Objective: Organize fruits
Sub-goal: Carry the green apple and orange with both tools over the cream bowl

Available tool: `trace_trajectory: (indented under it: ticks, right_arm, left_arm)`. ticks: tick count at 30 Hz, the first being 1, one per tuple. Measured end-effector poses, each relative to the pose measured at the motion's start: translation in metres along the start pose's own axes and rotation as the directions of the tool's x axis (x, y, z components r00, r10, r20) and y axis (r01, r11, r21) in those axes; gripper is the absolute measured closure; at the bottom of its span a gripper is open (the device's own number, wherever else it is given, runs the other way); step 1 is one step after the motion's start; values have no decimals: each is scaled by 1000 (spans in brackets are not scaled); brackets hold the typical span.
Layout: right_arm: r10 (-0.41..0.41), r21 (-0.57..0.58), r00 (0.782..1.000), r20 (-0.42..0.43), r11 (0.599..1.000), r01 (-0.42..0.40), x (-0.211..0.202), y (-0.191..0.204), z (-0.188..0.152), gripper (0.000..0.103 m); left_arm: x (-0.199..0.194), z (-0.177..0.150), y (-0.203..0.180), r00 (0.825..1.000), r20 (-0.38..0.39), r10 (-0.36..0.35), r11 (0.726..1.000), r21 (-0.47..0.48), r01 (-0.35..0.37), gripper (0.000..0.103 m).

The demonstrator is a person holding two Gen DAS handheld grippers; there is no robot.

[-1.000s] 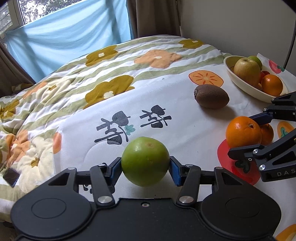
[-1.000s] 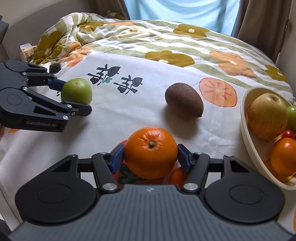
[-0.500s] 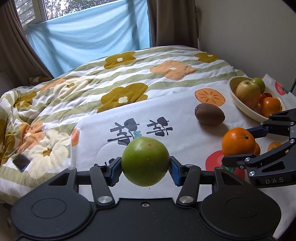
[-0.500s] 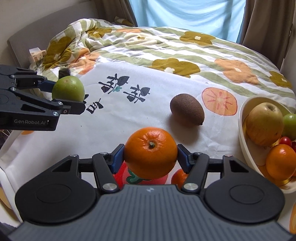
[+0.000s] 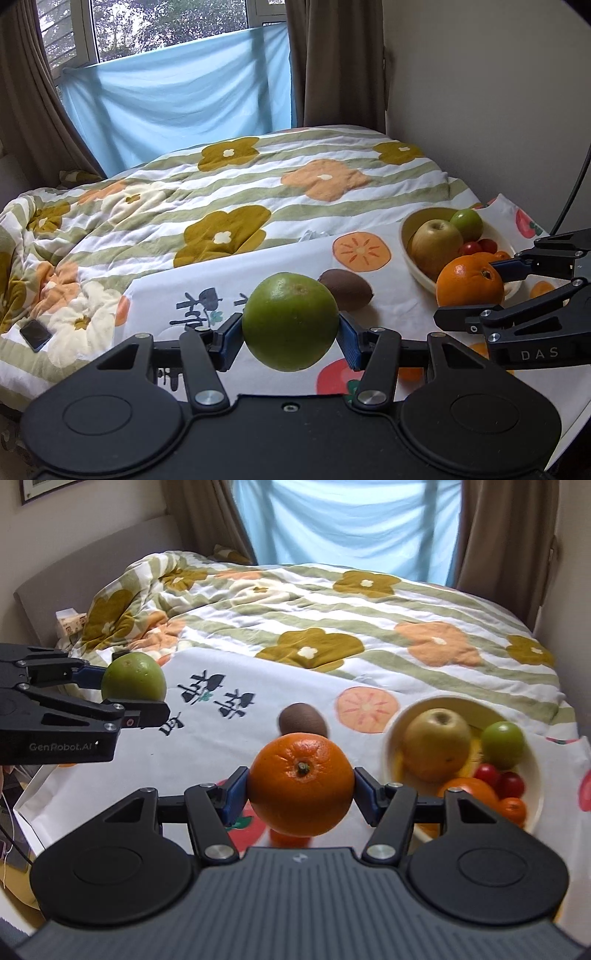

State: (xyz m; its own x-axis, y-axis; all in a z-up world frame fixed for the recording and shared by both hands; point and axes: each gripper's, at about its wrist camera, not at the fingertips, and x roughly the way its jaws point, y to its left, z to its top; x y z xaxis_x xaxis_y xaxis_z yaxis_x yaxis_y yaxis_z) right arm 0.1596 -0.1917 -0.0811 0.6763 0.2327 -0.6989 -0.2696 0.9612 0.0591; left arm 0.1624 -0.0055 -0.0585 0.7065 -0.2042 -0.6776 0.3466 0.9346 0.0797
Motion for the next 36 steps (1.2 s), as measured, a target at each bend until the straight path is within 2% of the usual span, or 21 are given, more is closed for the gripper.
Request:
trace_trajectory:
  ticks: [8,15,20,28,36]
  right_arm:
    - [-58,39,998,39,998,56,-31,-63,-3,28]
    - [-85,40,995,50,996,83,-37,-120,-8,28]
    - [-81,29,995,52,996,80,-32,-147,-12,28]
    - [-72,61,996,46,996,69,-20,-188,-18,28]
    - [-62,75,997,39,995,59,-16,-205,-23,28]
  left_arm:
    - [0,25,-64,999,29,-40,999,-2,40,45]
    - [30,40,-115,997,20,-70,997,-31,70,45]
    - [54,47,-140,998,3,-61,997,-42,61,45]
    - [90,49,-160,999,-40,-33,997,-72,30,45]
    - [110,46,-162,995,-95,-31,992,-124,20,45]
